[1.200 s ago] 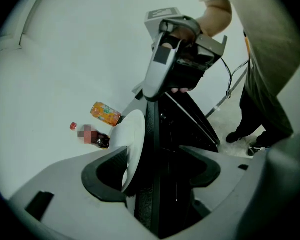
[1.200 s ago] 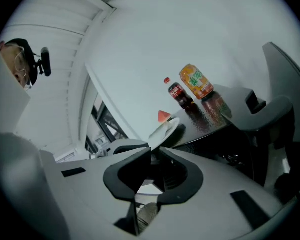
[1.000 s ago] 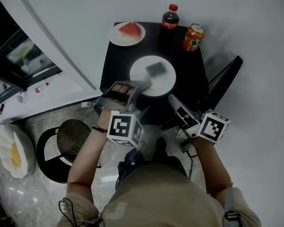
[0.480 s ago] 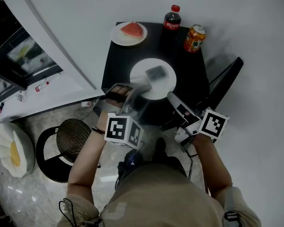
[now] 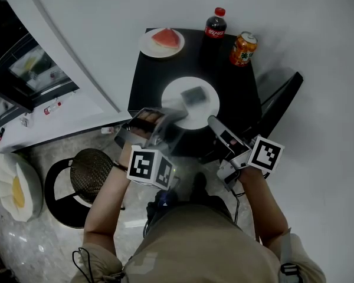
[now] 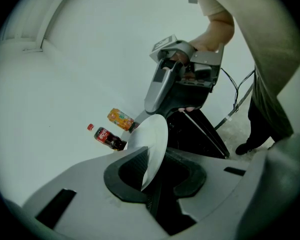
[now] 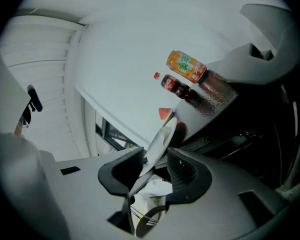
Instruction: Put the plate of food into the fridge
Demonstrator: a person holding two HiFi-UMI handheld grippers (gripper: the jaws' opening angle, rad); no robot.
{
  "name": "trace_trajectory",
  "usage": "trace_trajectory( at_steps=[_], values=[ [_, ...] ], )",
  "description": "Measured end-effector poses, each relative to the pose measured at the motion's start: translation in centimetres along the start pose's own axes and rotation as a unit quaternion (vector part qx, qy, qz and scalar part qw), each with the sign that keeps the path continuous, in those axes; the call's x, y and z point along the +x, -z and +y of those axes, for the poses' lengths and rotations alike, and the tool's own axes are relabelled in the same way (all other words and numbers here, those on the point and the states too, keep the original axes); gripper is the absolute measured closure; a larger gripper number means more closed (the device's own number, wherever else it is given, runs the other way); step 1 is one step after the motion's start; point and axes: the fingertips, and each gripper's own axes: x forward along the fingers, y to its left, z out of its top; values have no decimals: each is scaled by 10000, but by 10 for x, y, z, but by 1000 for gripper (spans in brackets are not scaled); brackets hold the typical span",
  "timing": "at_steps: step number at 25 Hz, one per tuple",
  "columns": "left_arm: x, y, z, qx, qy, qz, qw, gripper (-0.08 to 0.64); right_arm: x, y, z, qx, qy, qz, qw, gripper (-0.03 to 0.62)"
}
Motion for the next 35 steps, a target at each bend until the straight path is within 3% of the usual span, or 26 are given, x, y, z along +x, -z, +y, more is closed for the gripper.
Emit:
trace_trajectory(
  at_steps=[16, 35],
  values=[
    [-18, -8, -12, 59, 80, -261, 9996, 485, 8, 11, -11, 730, -101, 14, 9973, 473],
    [-23, -10, -20, 55, 90, -230, 9997, 483, 2, 19, -13, 1416, -82, -182, 9897, 525]
  ],
)
